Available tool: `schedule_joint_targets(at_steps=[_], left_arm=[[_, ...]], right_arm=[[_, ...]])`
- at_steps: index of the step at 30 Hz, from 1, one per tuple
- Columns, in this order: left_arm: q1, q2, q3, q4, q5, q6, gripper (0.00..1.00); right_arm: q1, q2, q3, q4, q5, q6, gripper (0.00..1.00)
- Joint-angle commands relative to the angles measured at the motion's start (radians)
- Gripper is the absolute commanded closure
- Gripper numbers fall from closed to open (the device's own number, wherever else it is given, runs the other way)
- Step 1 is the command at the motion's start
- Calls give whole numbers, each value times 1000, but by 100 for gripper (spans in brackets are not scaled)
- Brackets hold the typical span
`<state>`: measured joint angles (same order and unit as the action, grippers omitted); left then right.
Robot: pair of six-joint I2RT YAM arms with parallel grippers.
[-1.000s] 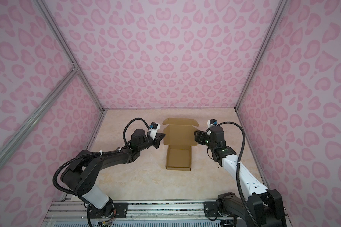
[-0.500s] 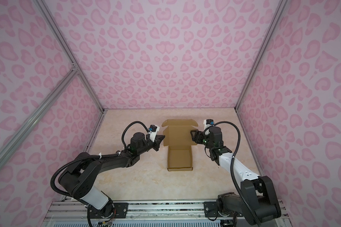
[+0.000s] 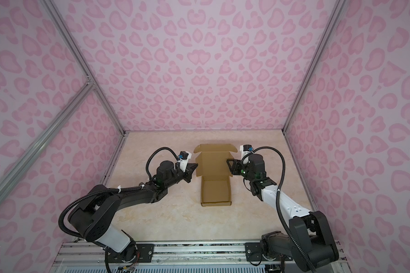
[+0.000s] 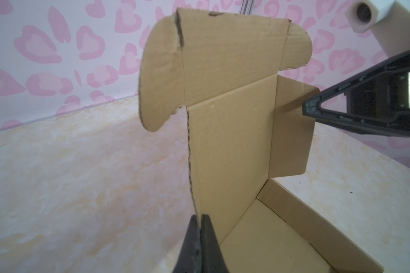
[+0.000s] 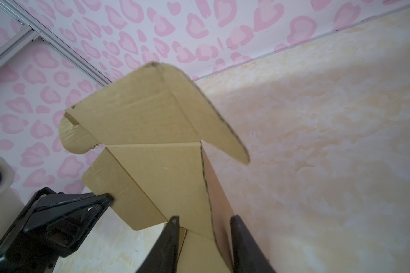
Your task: Fold the paper box
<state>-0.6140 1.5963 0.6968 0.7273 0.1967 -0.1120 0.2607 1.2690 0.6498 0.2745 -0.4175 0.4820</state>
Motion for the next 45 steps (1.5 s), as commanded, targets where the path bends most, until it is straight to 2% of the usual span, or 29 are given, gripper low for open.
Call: schedule_joint_targets(at_steps=[1,11,22,36,45], left_arm=[[-3,-27,-5,8,-39,-20,96],[-19,-81,-52,-1,-134,-128,96],[-86,-142,-153,45,-232,-170,96],[-241,-221,-289,138,-488,-131,96],[-300,-237,-395,231,-548,-134,96]], right_arm=[[20,-12,-18,-29,49,-20,69],[159,-50,-43,-79,215,-57,79],[324,-63,-21,-145,500,-45,87],[500,-98,-75,-65,703,-105,89],[577,-124,-166,-6,758,-83,90]])
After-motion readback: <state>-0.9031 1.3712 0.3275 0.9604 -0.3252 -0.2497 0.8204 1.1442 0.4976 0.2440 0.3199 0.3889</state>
